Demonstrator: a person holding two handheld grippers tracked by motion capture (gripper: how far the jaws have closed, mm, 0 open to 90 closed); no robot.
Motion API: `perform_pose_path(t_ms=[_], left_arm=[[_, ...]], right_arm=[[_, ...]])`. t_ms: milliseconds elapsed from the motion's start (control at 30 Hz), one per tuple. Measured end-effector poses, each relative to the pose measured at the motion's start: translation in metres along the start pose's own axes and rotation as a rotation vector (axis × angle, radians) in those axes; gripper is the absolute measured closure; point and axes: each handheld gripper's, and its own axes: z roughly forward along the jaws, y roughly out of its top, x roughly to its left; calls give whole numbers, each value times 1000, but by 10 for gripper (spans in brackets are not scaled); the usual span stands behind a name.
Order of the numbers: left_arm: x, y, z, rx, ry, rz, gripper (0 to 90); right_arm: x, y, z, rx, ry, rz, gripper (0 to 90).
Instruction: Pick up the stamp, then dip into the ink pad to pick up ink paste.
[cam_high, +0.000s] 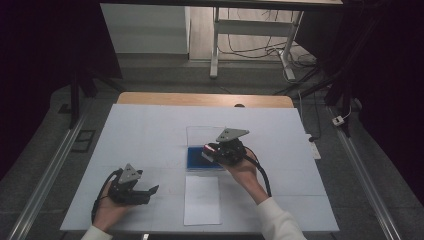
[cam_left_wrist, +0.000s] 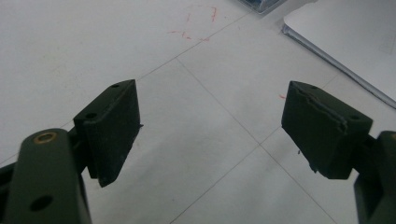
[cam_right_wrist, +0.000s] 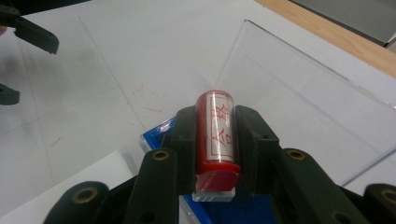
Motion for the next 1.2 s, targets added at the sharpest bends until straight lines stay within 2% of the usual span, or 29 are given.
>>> perform_pose_path(t_ms=[333,533,733,1200], left_arm=[[0,0,-1,0,-1,6,199],[0,0,0,2,0,8,199],[0,0,0,4,2,7,200],[1,-1,-1,5,5,7,201]], right_arm=[[4,0,-21,-8,-3,-8,692],[4,1,-27,-13,-3,-18,692],[2,2,-17,-1,2,-31,693],[-5,-3,8,53,-4,-12,692]])
